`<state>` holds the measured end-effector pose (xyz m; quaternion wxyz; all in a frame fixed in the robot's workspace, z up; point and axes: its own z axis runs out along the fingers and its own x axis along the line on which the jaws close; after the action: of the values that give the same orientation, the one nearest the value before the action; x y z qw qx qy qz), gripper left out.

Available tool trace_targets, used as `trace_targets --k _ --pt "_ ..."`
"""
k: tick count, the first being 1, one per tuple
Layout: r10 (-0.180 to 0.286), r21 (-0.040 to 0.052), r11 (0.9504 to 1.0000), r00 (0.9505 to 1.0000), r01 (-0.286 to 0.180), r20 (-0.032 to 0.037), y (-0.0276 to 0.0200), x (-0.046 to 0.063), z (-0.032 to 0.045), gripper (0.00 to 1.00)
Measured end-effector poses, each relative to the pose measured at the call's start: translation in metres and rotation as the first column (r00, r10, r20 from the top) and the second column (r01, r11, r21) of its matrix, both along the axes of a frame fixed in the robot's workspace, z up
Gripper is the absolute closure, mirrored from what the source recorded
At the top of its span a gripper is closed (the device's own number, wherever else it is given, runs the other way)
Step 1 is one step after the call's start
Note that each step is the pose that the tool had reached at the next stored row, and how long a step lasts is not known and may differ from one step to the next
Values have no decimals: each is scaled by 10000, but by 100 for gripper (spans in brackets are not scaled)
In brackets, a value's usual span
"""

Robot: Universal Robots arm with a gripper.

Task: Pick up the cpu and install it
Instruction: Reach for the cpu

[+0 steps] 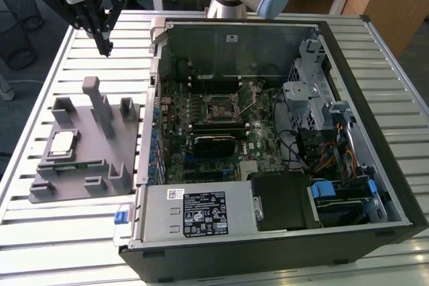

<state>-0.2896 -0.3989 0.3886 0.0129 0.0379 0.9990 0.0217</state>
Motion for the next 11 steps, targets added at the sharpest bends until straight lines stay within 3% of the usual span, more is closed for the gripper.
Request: trace_targets --k 11 --pt "1 0 10000 10000 -1 -1 0 -169 -8 89"
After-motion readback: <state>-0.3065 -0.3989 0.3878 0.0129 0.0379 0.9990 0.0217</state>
